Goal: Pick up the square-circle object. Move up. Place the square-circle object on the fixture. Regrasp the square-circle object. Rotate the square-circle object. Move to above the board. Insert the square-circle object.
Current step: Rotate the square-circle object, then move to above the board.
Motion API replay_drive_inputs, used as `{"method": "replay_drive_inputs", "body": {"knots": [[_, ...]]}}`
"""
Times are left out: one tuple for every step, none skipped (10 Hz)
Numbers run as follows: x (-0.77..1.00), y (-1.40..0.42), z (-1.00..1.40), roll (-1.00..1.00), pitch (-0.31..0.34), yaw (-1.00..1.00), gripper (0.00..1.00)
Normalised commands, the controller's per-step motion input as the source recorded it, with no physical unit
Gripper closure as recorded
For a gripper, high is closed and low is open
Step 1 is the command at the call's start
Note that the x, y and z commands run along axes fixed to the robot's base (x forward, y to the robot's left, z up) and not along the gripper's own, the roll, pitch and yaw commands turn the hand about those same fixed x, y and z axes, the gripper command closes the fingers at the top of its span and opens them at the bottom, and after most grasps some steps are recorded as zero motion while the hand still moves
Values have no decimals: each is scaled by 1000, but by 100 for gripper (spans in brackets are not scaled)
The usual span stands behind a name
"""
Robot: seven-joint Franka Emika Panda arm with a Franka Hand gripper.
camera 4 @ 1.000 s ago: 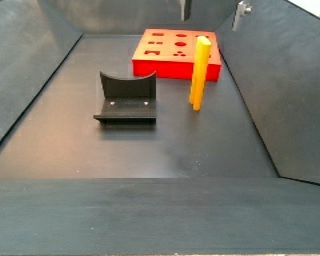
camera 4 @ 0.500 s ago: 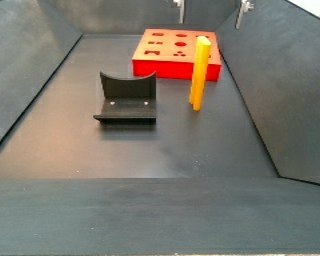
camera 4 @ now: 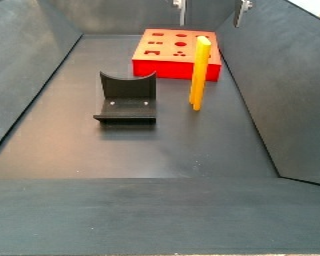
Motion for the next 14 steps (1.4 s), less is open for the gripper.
{"method": "replay_drive_inputs", "body": {"knots": [[12, 2, -1000, -67, 50, 113, 0], [32, 9, -1000, -46, 8, 84, 0], [34, 11, -997, -20, -15, 64, 0], [25, 6, -790, 17, -36, 50, 0], [19, 6, -637, 42, -43, 42, 0], [18, 8, -490, 64, -44, 35, 0], [25, 8, -303, 88, -37, 28, 0], [24, 7, -174, 104, -32, 23, 0], [0, 0, 0, 114, -31, 22, 100], [-182, -136, 1000, -226, -76, -70, 100], [-188, -136, 1000, -232, -65, -64, 100], [-180, -122, 1000, -242, -67, -47, 100], [-172, -113, 1000, -250, -55, -40, 100], [-158, -100, 1000, -236, -25, -36, 100]]}}
